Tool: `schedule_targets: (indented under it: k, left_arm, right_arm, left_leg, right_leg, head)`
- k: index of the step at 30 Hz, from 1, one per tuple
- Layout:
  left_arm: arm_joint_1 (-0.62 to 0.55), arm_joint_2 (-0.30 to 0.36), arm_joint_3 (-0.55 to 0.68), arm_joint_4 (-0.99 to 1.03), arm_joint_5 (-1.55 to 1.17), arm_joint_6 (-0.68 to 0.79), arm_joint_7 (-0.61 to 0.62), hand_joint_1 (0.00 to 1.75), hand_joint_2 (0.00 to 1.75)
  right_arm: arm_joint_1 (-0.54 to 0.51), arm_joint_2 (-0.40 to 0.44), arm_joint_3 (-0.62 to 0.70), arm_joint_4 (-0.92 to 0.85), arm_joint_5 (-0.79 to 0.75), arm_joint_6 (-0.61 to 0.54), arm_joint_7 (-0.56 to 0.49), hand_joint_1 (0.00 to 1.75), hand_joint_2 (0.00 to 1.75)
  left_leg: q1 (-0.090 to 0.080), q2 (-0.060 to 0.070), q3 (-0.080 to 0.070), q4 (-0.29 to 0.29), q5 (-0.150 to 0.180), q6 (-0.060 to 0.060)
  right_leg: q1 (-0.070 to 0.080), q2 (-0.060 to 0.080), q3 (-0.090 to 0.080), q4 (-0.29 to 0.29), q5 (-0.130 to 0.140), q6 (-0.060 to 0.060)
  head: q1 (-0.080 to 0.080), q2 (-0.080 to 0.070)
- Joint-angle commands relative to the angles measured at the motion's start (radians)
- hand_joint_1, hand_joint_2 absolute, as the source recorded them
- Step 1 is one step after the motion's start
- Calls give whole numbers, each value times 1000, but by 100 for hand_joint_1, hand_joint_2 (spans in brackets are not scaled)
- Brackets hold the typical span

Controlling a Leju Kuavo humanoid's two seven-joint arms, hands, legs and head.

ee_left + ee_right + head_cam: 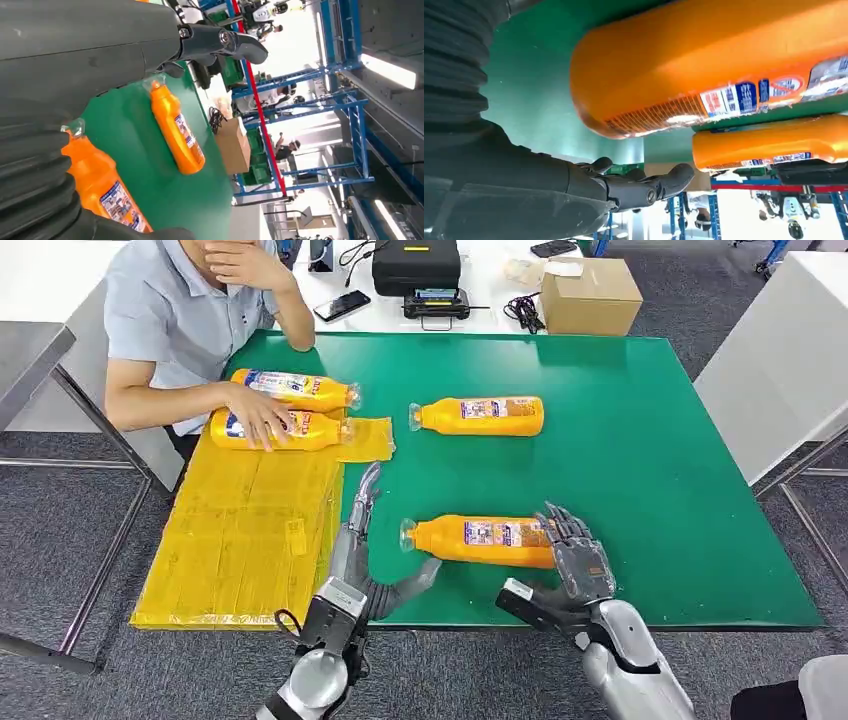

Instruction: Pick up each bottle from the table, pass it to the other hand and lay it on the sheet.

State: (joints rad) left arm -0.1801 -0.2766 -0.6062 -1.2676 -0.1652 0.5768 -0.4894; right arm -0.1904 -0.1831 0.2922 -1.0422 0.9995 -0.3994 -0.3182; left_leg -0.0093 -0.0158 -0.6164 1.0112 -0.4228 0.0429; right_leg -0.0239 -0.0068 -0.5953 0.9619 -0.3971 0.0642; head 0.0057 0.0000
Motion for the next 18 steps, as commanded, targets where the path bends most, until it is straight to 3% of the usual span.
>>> schedule_targets:
  k: [1, 18]
  left_arm:
    - [-52, 36, -43, 68, 11, 5, 2, 0, 175]
    - [-52, 36, -43, 68, 11, 5, 2, 0, 175]
  right_arm:
    - [-92, 24, 47, 115, -2, 20, -18, 0, 175]
    - [-92, 24, 47, 115, -2, 20, -18, 0, 175]
  left_leg:
    - [2, 5, 6, 0, -3, -3]
    - [1, 3, 4, -1, -1, -2]
  right_leg:
    - [2, 4, 5, -1, -1, -4]
    - [1, 2, 3, -1, -1, -3]
  head:
    - [0, 0]
    - [0, 0]
